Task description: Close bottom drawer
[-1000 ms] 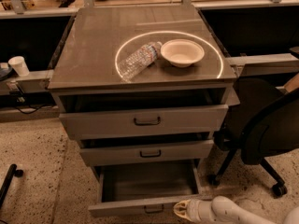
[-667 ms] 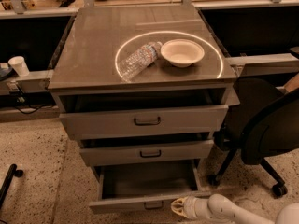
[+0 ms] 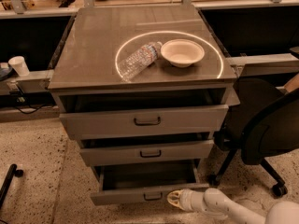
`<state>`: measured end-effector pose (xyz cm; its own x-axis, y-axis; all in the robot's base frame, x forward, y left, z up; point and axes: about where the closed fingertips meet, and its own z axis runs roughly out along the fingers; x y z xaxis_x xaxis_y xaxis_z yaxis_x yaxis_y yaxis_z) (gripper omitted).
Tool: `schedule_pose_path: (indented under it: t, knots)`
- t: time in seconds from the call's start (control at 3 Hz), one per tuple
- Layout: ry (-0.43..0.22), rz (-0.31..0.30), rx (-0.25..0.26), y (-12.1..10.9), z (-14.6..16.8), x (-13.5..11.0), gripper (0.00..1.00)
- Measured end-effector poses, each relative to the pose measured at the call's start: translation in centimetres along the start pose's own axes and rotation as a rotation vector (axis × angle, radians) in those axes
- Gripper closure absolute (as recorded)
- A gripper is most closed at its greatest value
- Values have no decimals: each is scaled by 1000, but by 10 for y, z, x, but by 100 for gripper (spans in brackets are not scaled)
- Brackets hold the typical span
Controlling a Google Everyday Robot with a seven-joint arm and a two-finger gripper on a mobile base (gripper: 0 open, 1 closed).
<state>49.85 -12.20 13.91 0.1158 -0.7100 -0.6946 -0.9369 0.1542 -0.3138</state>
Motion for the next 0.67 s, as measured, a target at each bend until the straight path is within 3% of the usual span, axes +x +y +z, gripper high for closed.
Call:
schedule_pose_path:
  t: [0.67]
  knots:
    - [-12,29,85,-30,9,5,50]
